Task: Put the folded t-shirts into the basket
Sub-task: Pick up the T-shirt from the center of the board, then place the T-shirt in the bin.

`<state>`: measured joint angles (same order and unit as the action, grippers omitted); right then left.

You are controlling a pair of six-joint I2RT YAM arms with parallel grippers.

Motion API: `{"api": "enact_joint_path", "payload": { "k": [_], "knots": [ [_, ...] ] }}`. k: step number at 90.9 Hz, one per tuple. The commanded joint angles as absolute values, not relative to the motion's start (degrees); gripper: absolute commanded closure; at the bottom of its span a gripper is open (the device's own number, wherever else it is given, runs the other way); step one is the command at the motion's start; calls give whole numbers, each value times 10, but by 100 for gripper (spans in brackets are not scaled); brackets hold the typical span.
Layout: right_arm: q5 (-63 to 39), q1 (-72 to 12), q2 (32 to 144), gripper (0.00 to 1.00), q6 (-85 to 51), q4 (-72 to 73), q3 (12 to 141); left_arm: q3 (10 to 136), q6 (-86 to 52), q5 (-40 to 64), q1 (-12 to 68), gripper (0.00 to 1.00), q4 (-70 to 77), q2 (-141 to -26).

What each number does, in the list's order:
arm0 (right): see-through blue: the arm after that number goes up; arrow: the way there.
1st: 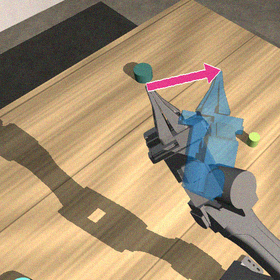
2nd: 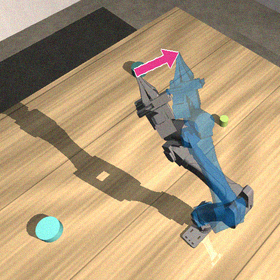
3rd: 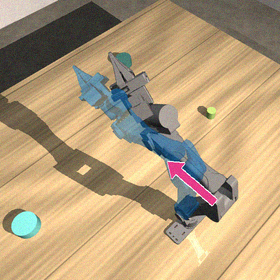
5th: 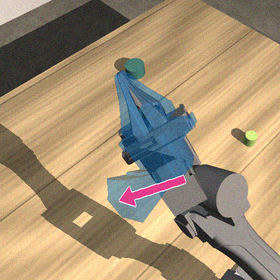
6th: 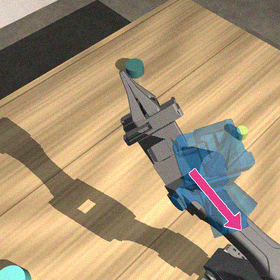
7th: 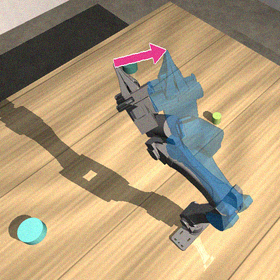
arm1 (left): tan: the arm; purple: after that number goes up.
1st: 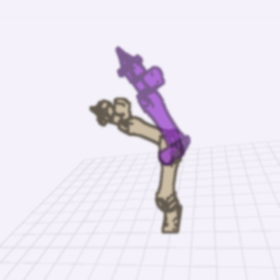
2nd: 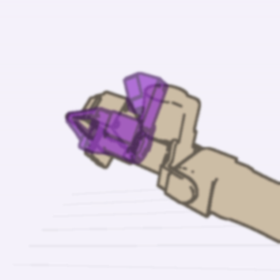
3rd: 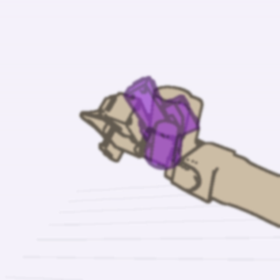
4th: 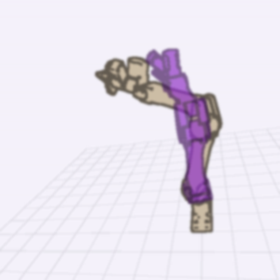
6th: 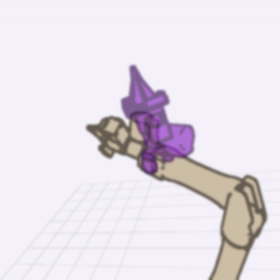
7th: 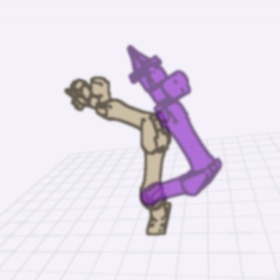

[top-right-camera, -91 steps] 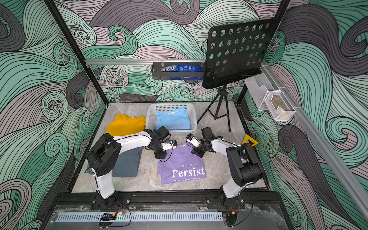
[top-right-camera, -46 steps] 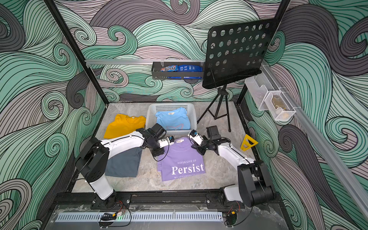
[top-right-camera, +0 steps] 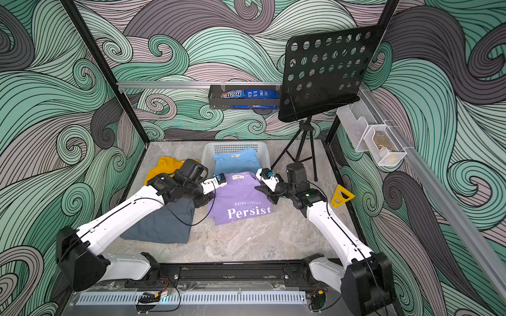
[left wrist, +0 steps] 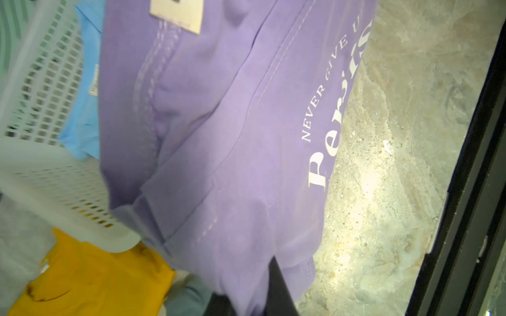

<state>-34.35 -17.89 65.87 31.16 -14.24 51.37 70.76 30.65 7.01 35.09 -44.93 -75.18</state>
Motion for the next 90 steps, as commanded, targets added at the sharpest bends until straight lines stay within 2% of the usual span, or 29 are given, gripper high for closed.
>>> {"api": "enact_joint_path", "payload": {
  "k": [1, 22, 39, 72, 90],
  "knots": [
    [-354, -193, 662, 100, 267, -114, 564, 763, 321, 49, 329, 100, -485, -726],
    [-242, -239, 720, 100, 218, -87, 671, 865, 317, 73, 267, 100, -503, -743],
    [-177, -242, 803, 100, 176, -72, 764, 955, 322, 79, 226, 100, -511, -810],
    [-59, -240, 925, 100, 177, -26, 821, 1091, 325, 97, 192, 100, -514, -992],
    [-53, -222, 962, 100, 199, -46, 827, 1131, 321, 118, 192, 100, -529, -1058]
  ]
}}
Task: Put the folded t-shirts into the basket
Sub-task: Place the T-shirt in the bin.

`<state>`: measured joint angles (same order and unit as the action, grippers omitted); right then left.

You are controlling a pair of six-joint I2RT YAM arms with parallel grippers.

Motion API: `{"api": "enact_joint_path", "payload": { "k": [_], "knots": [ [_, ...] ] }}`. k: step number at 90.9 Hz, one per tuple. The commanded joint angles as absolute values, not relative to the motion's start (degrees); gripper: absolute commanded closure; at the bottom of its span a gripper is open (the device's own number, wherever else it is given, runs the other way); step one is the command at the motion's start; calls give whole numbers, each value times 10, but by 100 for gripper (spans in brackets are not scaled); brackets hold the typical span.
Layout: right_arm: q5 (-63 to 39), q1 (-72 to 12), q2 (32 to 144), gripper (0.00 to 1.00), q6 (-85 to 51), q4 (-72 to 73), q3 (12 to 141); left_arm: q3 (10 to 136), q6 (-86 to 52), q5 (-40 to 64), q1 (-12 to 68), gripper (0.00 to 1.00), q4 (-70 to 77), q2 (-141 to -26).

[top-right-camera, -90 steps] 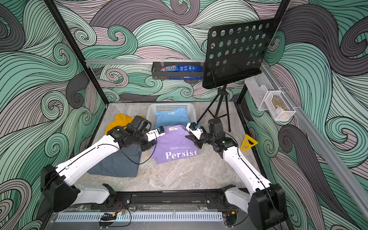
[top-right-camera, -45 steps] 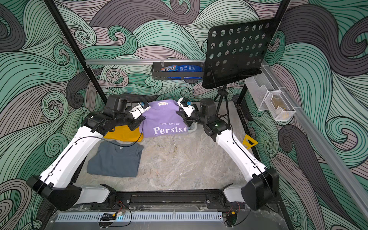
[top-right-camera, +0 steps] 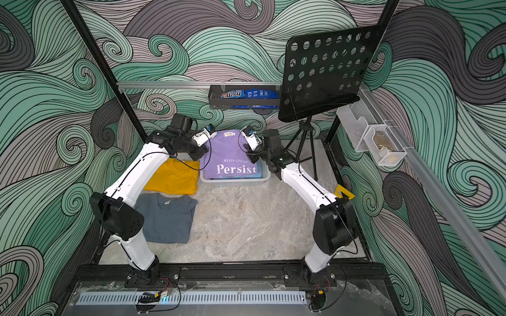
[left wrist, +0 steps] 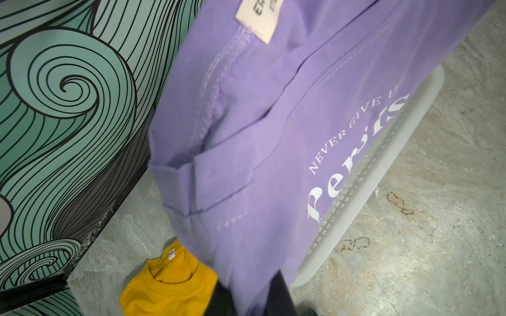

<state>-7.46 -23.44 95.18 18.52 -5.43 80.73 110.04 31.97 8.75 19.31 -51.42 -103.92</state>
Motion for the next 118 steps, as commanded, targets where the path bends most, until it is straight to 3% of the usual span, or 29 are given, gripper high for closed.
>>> {"api": "enact_joint_path", "payload": {
  "k": [1, 51, 88, 96, 118],
  "knots": [
    [-53, -220, 964, 100, 200, -48, 828, 1131, 321, 118, 192, 100, -528, -1060],
    [-68, -196, 996, 100, 225, -85, 811, 1153, 304, 168, 192, 100, -572, -1131],
    [-17, -190, 1048, 100, 200, -37, 807, 1240, 311, 118, 190, 100, -570, -1238],
    [-12, -187, 1059, 96, 196, -26, 808, 1254, 313, 108, 190, 100, -560, -1255],
    [14, -184, 1108, 79, 213, -9, 838, 1264, 334, 61, 190, 85, -508, -1292]
  ]
}}
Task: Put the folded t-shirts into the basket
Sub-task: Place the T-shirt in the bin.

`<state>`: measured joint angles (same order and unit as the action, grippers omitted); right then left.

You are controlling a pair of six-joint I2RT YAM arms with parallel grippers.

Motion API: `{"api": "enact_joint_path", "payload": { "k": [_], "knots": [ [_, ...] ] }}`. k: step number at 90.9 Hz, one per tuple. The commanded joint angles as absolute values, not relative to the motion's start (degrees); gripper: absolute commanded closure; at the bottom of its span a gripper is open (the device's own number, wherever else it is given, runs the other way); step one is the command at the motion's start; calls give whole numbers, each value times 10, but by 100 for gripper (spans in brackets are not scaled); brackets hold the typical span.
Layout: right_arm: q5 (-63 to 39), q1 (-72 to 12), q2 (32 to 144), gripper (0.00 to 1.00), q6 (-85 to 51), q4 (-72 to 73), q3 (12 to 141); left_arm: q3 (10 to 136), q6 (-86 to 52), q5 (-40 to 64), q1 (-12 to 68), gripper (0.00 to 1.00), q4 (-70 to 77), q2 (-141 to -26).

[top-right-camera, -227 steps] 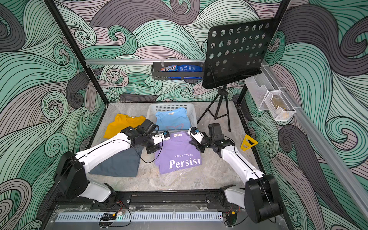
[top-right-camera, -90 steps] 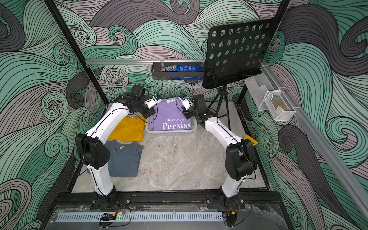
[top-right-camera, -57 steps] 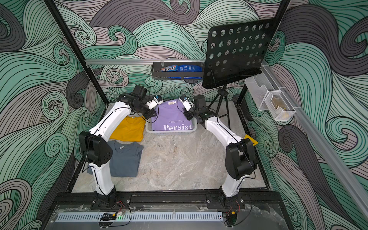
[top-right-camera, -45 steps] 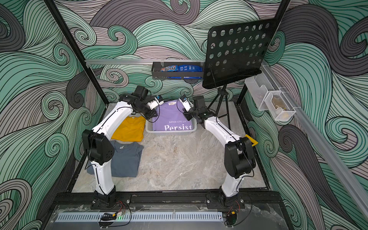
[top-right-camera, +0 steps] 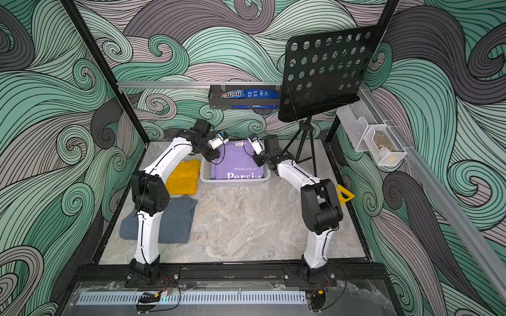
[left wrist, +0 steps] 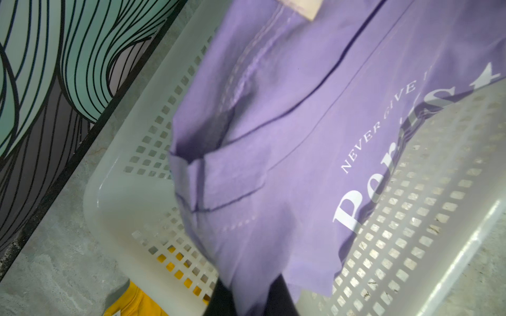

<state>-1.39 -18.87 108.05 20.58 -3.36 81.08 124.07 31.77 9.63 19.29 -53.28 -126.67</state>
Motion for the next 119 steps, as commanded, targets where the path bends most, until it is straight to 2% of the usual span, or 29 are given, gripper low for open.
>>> {"api": "enact_joint_path", "payload": {
  "k": [1, 28, 38, 44, 63, 78, 95, 119],
  "knots": [
    [17, -184, 1112, 78, 215, -8, 840, 1265, 335, 59, 189, 84, -505, -1294],
    [93, -177, 1225, 51, 269, -2, 934, 1265, 338, -38, 192, 56, -421, -1338],
    [79, -177, 1219, 34, 275, -12, 946, 1267, 326, -43, 194, 49, -420, -1326],
    [62, -178, 1205, 31, 276, -16, 940, 1267, 314, -37, 194, 46, -428, -1312],
    [0, -186, 1107, 28, 276, -12, 868, 1239, 282, -13, 193, 39, -461, -1232],
    [-39, -200, 1073, 28, 276, -27, 834, 1154, 277, -5, 190, 35, -455, -1148],
    [-23, -218, 1111, 31, 251, -41, 855, 1050, 269, -3, 178, 30, -453, -1055],
    [37, -213, 1253, 42, 202, -96, 992, 887, 271, -6, 159, 28, -453, -936]
  ]
}}
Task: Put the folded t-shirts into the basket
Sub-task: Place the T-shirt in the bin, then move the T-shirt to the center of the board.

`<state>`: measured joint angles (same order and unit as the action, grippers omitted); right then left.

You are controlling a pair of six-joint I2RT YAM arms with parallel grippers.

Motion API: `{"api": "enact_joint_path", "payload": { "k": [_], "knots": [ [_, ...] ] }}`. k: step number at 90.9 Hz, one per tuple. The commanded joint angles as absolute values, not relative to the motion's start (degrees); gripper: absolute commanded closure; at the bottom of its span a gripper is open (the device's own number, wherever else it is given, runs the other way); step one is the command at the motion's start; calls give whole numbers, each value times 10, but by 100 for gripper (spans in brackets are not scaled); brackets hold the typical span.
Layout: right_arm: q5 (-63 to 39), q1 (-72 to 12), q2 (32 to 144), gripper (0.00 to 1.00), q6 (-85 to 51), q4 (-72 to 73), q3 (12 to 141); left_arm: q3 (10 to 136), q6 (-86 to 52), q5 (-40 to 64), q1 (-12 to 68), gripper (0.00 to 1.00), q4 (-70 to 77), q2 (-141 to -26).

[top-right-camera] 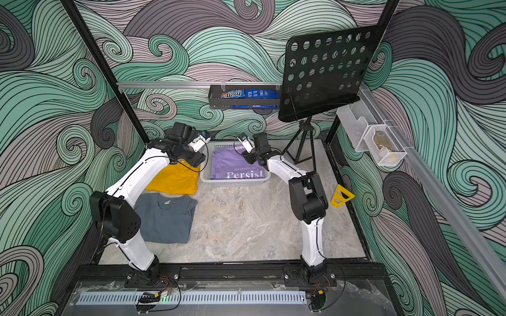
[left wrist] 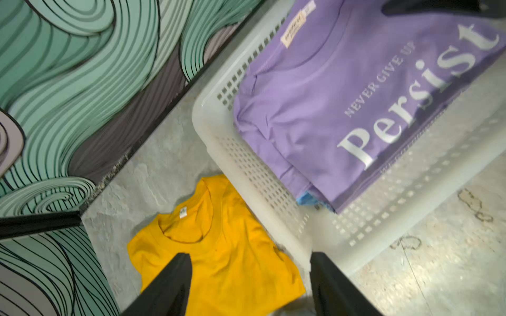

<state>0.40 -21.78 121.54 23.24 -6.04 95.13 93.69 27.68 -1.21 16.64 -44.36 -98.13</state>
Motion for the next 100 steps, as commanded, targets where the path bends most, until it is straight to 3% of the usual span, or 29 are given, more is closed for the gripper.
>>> {"api": "enact_joint_path", "payload": {
  "k": [1, 33, 50, 79, 91, 100],
  "knots": [
    [39, -213, 1258, 42, 201, -97, 995, 880, 272, -6, 159, 28, -451, -932],
    [63, -214, 1400, 48, 182, -285, 1152, 716, 270, -15, 147, 28, -411, -822],
    [16, -221, 1369, 49, 192, -330, 1106, 666, 277, -18, 126, 25, -418, -788],
    [-14, -212, 1295, 33, 218, -335, 1137, 622, 323, 16, 68, 16, -492, -761],
    [-42, -213, 1224, 29, 240, -313, 1079, 578, 395, 30, 59, 13, -521, -731],
    [-63, -219, 1151, 20, 262, -288, 1004, 540, 456, 27, 59, 13, -538, -717]
  ]
}}
